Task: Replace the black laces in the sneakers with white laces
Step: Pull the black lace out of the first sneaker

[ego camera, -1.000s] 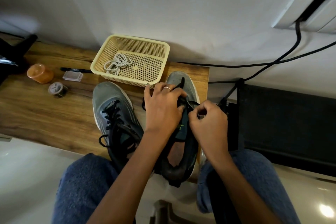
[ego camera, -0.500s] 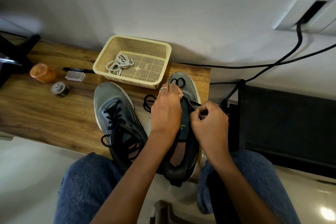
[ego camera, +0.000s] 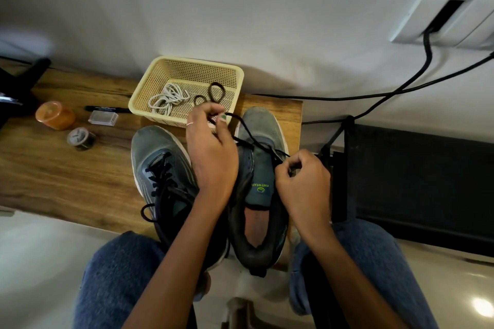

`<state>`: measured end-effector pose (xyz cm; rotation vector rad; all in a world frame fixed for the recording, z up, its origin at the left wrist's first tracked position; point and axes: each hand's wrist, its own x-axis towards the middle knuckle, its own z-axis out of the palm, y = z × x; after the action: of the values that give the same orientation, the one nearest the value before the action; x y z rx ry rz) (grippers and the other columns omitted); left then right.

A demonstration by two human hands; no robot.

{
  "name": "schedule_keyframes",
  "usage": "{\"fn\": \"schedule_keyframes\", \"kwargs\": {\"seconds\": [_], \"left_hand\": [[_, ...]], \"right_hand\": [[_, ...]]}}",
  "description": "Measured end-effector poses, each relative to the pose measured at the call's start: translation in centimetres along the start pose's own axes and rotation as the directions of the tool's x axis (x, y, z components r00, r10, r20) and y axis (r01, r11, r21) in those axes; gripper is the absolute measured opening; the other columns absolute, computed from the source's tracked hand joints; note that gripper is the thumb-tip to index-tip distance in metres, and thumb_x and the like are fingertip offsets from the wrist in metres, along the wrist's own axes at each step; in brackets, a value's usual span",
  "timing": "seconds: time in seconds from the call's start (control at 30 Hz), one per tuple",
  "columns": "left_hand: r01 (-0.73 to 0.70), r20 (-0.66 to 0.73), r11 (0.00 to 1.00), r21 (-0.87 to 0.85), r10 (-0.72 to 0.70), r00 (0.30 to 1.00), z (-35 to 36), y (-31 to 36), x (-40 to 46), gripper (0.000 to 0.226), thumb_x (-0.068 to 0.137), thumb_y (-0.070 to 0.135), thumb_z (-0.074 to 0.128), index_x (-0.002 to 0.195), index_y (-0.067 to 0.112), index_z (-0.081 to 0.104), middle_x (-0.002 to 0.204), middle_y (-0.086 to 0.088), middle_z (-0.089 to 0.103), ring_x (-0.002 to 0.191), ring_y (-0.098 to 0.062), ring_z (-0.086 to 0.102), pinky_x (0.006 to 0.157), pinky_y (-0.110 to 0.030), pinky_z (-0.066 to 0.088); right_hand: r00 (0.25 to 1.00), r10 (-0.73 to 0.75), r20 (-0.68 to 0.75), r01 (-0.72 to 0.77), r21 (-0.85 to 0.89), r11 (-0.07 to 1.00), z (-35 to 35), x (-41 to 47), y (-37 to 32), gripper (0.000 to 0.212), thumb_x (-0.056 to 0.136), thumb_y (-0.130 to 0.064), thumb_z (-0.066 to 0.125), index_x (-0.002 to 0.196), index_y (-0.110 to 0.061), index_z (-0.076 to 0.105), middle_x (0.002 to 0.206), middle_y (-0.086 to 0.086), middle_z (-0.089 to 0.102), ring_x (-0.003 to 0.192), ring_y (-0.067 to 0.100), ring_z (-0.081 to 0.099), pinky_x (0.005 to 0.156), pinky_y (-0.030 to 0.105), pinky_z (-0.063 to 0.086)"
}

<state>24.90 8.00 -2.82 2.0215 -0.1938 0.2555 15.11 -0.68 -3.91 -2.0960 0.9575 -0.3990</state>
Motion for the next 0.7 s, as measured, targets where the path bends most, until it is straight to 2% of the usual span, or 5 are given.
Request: {"fn": "schedule_keyframes", "kwargs": {"seconds": [0.07,0.13,0.27,0.43,0.7], "left_hand": [[-0.13,0.199,0.987,0.09,0.11,0.974,0.0,0.2,0.0,0.022,0.092,0.011,0.05,0.109,0.022,0.061,0.109,0.005,0.063,0.102,-0.012,0.054,0.084,-0.027,0.044],[-0.3,0.376,0.927,0.223,0.202,0.904,0.2,-0.1,-0.3,0.025,0.088,0.018,0.054,0.108,0.027,0.067,0.11,0.005,0.067,0.105,-0.018,0.054,0.092,-0.039,0.044],[-0.425,0.57,0.841,0.335,0.178,0.802,0.3,-1.0,-0.1,0.03,0.081,0.04,0.062,0.11,0.035,0.069,0.115,0.005,0.067,0.113,-0.021,0.054,0.101,-0.047,0.038],[-0.494,0.566,0.738,0.46,0.185,0.803,0.3,-0.3,-0.4,0.034,0.077,0.041,0.074,0.11,0.037,0.068,0.114,0.006,0.066,0.121,-0.02,0.05,0.113,-0.045,0.018],[-0.511,0.497,0.709,0.486,0.257,0.829,0.9,-0.4,-0.8,0.015,0.074,0.03,0.08,0.085,0.027,0.07,0.083,0.003,0.069,0.087,-0.022,0.065,0.104,-0.05,0.036]], "right_hand": [[1.0,-0.004,-0.006,0.004,-0.003,1.0,-0.1,0.0,0.1,0.011,0.085,-0.012,0.058,0.074,-0.009,0.055,0.079,0.003,0.057,0.072,0.015,0.052,0.059,0.028,0.039],[1.0,-0.007,-0.007,0.008,0.001,1.0,-0.2,0.0,0.1,0.011,0.085,-0.011,0.058,0.074,-0.008,0.055,0.079,0.003,0.057,0.072,0.016,0.052,0.06,0.03,0.041],[1.0,-0.013,0.007,0.013,-0.007,1.0,-0.1,-0.1,-0.1,0.011,0.085,-0.013,0.058,0.076,-0.009,0.055,0.078,0.003,0.057,0.072,0.018,0.055,0.061,0.034,0.046],[1.0,-0.022,0.021,0.023,-0.03,0.999,-0.1,-0.2,-0.3,0.009,0.085,-0.015,0.058,0.077,-0.01,0.056,0.078,0.001,0.058,0.073,0.018,0.056,0.062,0.037,0.049],[0.999,-0.029,0.014,0.03,-0.029,0.999,0.0,-0.3,-0.4,0.011,0.084,-0.014,0.059,0.074,-0.011,0.055,0.076,0.001,0.057,0.071,0.017,0.055,0.059,0.034,0.048]]}}
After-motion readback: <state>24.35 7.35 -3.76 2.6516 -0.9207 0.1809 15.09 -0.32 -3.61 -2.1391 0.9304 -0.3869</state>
